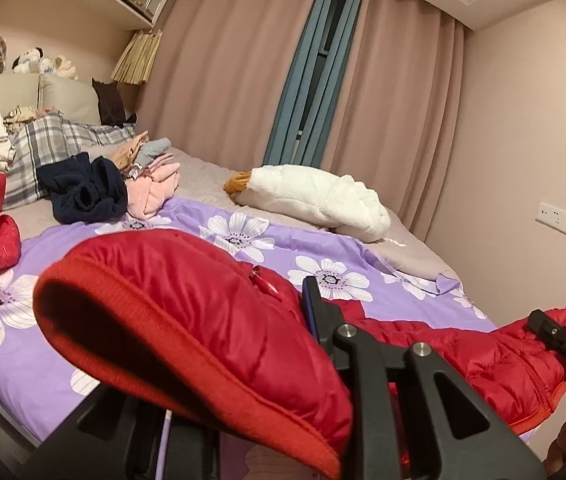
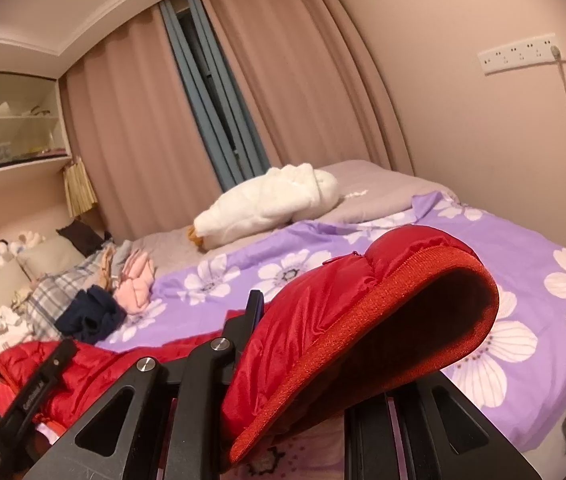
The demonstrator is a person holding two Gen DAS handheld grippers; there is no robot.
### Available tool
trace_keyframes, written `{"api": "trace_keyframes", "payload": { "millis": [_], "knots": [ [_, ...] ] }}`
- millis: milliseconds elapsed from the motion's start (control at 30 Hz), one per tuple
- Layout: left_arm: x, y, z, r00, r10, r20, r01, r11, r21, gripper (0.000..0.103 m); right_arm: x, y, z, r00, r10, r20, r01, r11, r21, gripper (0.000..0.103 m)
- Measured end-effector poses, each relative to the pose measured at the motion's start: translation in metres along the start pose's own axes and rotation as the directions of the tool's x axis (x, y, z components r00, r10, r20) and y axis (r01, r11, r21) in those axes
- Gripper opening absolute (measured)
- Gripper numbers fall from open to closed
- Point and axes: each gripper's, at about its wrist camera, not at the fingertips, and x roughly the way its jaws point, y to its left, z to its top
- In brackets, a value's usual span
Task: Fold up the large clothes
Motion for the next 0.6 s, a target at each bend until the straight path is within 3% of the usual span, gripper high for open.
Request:
{"api": "trace_keyframes", "payload": {
  "millis": [233, 600],
  "knots": [
    [0.031, 0.002, 0.005, 1.0, 0.003, -0.028, -0.004, 1.0, -0.013, 0.022, 0.02, 0.0, 0.004, 1.0, -0.004, -0.021, 0.004, 1.0, -0.011, 0.019],
    [0.084, -0.006, 0.004, 0.994, 0.06, -0.087, -0.055, 0.997, 0.059, 0.023, 0.065, -0.009, 0.01, 0.997, -0.018, -0.069, 0.019, 1.0, 0.006, 0.019]
  ]
}}
